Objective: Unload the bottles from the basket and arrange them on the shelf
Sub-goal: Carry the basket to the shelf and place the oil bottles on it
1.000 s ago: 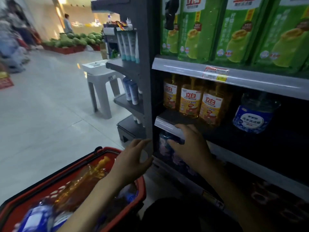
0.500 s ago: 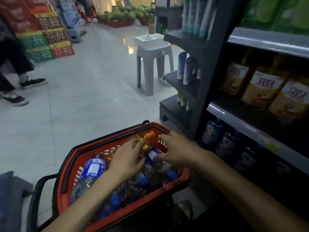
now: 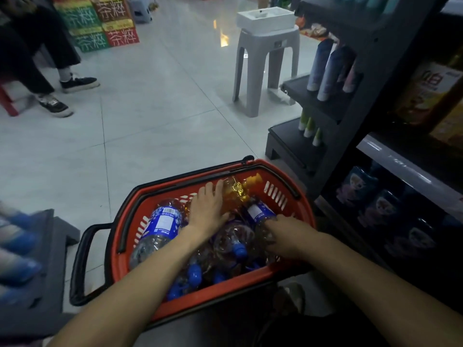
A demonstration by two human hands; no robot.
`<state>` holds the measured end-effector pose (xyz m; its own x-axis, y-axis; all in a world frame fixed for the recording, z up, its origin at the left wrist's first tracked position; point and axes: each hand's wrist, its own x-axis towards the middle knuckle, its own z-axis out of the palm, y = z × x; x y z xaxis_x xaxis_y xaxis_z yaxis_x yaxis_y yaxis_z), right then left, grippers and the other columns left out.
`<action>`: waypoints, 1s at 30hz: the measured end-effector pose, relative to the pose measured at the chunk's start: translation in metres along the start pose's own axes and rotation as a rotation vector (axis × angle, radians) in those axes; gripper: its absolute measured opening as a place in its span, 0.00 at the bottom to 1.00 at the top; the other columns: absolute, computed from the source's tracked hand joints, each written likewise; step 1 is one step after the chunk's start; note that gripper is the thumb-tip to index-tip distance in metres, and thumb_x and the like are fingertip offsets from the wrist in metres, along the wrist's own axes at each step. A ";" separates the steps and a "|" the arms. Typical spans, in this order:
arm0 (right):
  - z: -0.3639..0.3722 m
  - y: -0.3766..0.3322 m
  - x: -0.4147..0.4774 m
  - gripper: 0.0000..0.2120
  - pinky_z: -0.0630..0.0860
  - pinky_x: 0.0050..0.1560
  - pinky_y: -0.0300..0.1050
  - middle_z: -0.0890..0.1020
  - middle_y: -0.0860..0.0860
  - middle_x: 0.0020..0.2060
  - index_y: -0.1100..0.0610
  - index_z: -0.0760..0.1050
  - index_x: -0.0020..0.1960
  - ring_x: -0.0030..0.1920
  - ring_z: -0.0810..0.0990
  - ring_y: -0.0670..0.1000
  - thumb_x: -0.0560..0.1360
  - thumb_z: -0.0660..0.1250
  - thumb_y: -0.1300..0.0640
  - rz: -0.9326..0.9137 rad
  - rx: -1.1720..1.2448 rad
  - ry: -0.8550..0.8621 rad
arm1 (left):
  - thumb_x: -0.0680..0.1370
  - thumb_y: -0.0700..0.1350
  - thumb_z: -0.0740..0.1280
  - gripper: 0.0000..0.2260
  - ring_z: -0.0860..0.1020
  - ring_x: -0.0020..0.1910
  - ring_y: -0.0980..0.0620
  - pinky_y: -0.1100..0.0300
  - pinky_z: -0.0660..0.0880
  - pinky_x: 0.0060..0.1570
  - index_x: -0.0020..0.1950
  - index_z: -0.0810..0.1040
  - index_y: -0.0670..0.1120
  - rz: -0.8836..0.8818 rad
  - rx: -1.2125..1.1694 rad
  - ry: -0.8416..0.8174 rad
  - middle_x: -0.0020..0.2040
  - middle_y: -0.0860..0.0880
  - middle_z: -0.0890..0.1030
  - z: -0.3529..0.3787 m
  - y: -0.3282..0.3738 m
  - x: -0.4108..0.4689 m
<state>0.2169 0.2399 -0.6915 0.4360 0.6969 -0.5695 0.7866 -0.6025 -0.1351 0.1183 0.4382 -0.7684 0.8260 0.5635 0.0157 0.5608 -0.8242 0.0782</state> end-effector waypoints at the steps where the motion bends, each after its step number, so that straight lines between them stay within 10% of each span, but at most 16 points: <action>1: -0.001 0.002 0.000 0.25 0.76 0.63 0.54 0.73 0.54 0.65 0.50 0.69 0.72 0.62 0.77 0.57 0.77 0.69 0.47 -0.001 -0.006 -0.010 | 0.72 0.57 0.76 0.43 0.71 0.66 0.42 0.48 0.73 0.64 0.79 0.57 0.46 -0.016 -0.009 0.019 0.70 0.41 0.69 0.001 0.001 0.001; 23: -0.002 0.004 -0.015 0.17 0.79 0.59 0.52 0.81 0.52 0.57 0.51 0.75 0.65 0.55 0.80 0.53 0.78 0.68 0.48 0.004 0.196 0.045 | 0.73 0.43 0.75 0.24 0.79 0.48 0.47 0.57 0.67 0.38 0.62 0.65 0.48 -0.008 -0.178 0.009 0.49 0.50 0.76 -0.030 0.019 -0.016; 30: -0.012 0.002 -0.033 0.19 0.77 0.58 0.51 0.81 0.55 0.59 0.53 0.74 0.67 0.57 0.80 0.58 0.78 0.68 0.49 0.024 0.249 0.141 | 0.65 0.50 0.84 0.30 0.79 0.51 0.49 0.50 0.80 0.51 0.59 0.71 0.50 -0.230 -0.612 0.021 0.51 0.52 0.78 -0.083 0.014 -0.020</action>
<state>0.2092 0.2203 -0.6637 0.5233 0.7177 -0.4594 0.6513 -0.6845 -0.3275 0.1052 0.4198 -0.6847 0.6841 0.7277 -0.0506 0.5841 -0.5050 0.6354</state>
